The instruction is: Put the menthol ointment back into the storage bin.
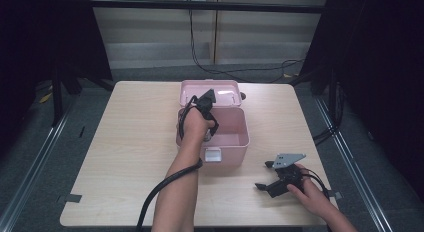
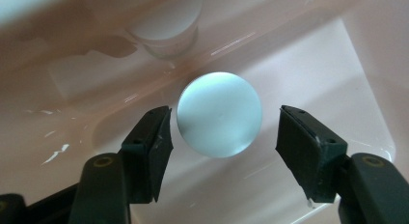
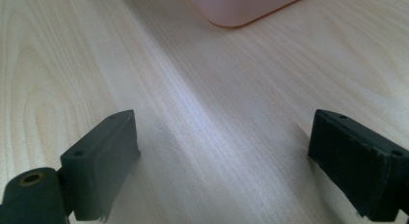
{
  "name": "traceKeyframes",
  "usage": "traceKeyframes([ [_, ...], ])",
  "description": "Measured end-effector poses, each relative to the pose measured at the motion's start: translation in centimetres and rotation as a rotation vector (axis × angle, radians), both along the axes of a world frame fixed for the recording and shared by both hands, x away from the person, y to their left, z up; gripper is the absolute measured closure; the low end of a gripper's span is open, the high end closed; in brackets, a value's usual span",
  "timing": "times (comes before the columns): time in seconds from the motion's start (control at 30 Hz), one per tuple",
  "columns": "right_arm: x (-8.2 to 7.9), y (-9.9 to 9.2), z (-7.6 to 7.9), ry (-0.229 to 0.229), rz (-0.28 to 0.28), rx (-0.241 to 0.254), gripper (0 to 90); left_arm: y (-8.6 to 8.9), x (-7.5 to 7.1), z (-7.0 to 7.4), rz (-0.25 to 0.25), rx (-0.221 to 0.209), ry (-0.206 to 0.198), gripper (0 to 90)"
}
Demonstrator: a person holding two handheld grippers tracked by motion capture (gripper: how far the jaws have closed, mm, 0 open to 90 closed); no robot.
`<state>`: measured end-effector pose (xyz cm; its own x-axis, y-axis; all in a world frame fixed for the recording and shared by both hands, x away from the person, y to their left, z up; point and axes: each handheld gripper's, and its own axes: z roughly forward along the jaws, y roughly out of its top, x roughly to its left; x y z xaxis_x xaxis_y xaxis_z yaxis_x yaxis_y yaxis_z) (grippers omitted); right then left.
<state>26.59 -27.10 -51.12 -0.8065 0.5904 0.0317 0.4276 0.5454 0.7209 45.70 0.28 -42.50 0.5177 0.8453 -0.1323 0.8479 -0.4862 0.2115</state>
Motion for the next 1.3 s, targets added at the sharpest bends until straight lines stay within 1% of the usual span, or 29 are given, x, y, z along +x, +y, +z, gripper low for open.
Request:
traceKeyframes([
  [0.1, 0.0, 0.0, 0.0, -0.001, 0.001, 0.0, 9.6, 0.1, -0.1, 0.3, -0.012, 0.005, 0.002, 32.6],
  [0.17, 0.0, 0.0, 0.0, 0.0, 0.0, 0.0, 9.6, 0.2, -0.3, 0.6, -0.018, -0.005, -0.008, 31.1],
  [0.27, 0.0, 0.0, 0.0, -0.001, 0.001, 0.0, 9.6, 0.3, -0.4, 0.9, -0.031, -0.018, -0.007, 28.3],
  [0.37, 0.0, 0.0, 0.0, -0.001, 0.001, 0.0, 9.6, 0.4, -0.5, 1.3, -0.044, -0.022, -0.012, 25.3],
  [0.53, 0.0, 0.0, 0.0, -0.001, 0.001, 0.0, 9.6, 0.5, -0.6, 1.8, -0.045, -0.026, -0.011, 23.0],
  [0.57, 0.0, 0.0, 0.0, -0.001, 0.001, 0.0, 9.6, 0.6, -0.7, 2.0, -0.051, -0.028, -0.008, 22.9],
  [0.6, 0.0, 0.0, 0.0, -0.001, 0.001, 0.0, 9.6, 0.6, -0.8, 2.1, -0.042, -0.026, -0.009, 22.9],
  [0.8, 0.0, 0.0, 0.0, -0.001, 0.001, 0.0, 9.6, 0.6, -1.1, 2.9, -0.072, -0.025, 0.002, 22.9],
  [0.9, 0.0, 0.0, 0.0, -0.002, 0.0, -0.002, 9.6, 0.6, -1.2, 3.2, -0.076, -0.026, 0.01, 23.1],
  [0.97, 0.0, 0.0, 0.0, -0.002, 0.0, -0.002, 9.6, 0.7, -1.3, 3.6, -0.079, -0.027, 0.012, 23.5],
  [1.13, 0.0, 0.0, 0.0, -0.004, -0.001, -0.003, 9.6, 0.9, -1.6, 4.2, -0.099, -0.026, 0.027, 23.9],
  [1.2, 0.0, 0.0, 0.0, -0.002, 0.0, -0.002, 9.6, 1.0, -1.8, 4.4, -0.101, -0.031, 0.032, 24.3],
  [1.23, 0.0, 0.0, 0.0, -0.002, 0.0, -0.002, 9.6, 1.1, -1.8, 4.5, -0.107, -0.042, 0.038, 24.3],
  [1.3, 0.0, 0.0, 0.0, -0.002, 0.0, -0.002, 9.6, 1.3, -1.9, 4.7, -0.113, -0.041, 0.044, 24.3],
])
